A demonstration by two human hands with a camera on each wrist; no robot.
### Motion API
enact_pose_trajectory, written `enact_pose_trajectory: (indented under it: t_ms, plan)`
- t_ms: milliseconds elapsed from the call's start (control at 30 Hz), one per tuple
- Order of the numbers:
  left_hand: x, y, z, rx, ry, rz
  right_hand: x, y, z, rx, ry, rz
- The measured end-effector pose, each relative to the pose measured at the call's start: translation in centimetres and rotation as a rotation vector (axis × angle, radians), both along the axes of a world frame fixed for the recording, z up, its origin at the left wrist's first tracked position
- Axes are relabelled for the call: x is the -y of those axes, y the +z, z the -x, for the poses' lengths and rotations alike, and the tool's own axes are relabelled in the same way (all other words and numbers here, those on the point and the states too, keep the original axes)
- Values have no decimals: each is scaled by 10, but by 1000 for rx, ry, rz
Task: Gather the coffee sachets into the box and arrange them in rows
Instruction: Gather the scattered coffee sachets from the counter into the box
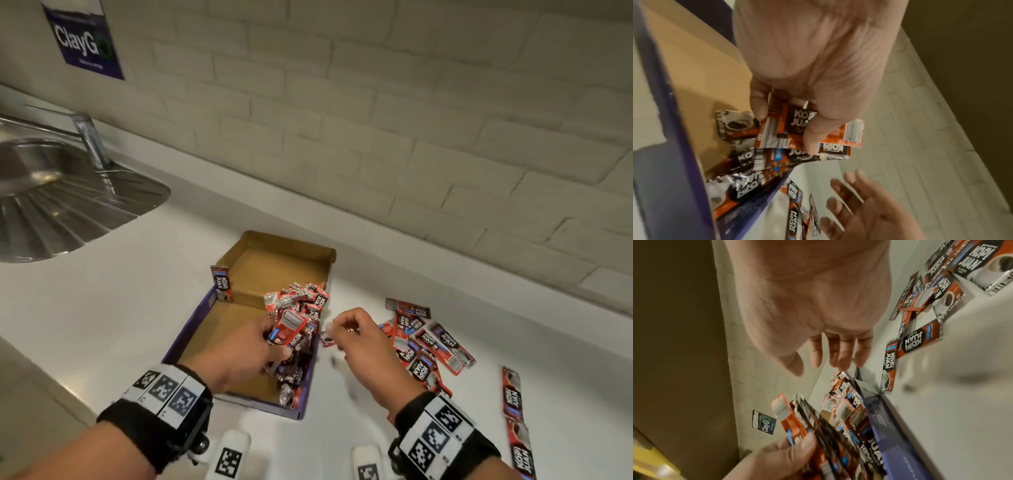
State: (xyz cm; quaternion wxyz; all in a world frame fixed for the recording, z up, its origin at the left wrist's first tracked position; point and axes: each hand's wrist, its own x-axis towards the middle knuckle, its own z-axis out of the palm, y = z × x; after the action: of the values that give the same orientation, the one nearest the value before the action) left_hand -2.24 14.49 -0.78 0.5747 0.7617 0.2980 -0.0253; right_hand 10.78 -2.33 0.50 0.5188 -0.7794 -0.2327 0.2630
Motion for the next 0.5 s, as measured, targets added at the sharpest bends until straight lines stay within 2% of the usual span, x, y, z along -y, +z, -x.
enact_pose_trajectory:
  t_ms: [100,267,367,500]
  plan:
    - [-6,-13,7,-111,40,-25,-3,-7,0,90,134,204]
    - [-13,-25,10,-211,70,-88,-14,-25,11,403,370,519]
    - [-22,-26,11,-245,69,-84,-27,-31,20,628,438,663]
    - [-26,-26,11,-289,-24,-51,-48,-43,29,731,405,797]
